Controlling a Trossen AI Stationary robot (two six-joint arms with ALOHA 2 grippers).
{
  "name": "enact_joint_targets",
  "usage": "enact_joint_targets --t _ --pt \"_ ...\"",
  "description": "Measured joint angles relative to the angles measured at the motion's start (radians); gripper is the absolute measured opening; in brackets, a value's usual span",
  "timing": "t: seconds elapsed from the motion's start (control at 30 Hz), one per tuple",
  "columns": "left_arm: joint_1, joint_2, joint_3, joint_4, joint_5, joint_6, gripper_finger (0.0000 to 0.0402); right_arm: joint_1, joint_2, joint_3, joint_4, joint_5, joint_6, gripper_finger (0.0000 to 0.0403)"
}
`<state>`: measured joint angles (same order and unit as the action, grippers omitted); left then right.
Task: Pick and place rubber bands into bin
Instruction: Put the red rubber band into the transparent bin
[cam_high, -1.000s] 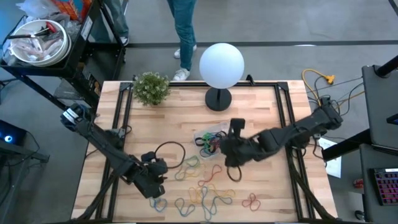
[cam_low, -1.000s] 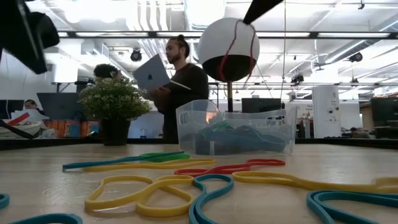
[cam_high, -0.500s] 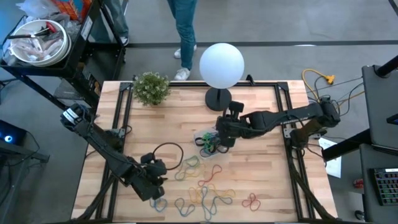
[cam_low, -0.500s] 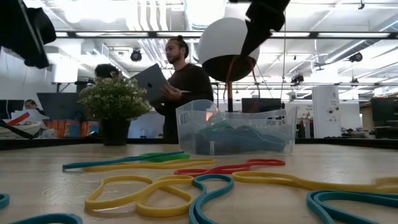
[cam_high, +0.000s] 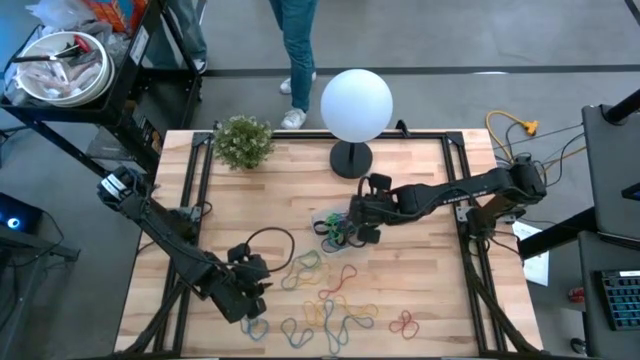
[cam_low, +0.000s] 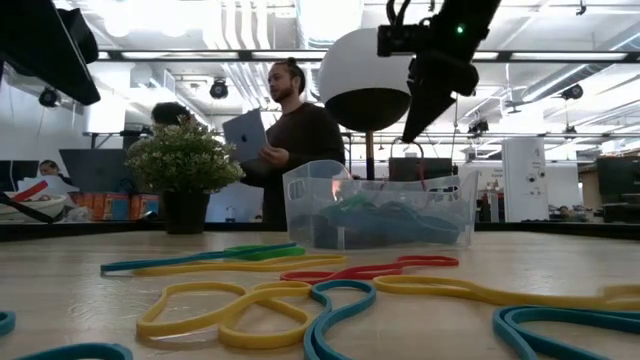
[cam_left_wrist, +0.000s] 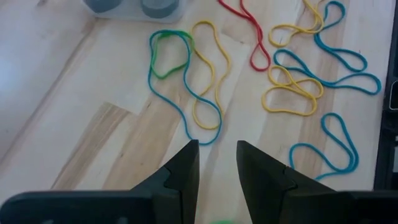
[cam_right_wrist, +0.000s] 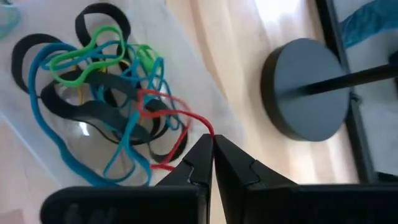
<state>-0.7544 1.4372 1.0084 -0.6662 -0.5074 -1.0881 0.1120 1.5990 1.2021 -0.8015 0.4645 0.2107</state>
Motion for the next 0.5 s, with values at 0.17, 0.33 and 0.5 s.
enact_joint_targets --t 0.17,0.33,0.5 --pt "0.0 0.0 0.0 0.0 -0.006 0.001 0.0091 -0.001 0.0 -0.042 0.049 -0.074 0.015 0.0009" --pt "0.0 0.0 0.0 0.0 -0.006 0.001 0.0091 -0.02 0.0 -0.072 0.128 -0.242 0.011 0.0014" --pt "0.0 0.0 0.0 0.0 -0.006 -0.004 0.0091 -0.025 0.0 -0.08 0.162 -0.29 0.001 0.005"
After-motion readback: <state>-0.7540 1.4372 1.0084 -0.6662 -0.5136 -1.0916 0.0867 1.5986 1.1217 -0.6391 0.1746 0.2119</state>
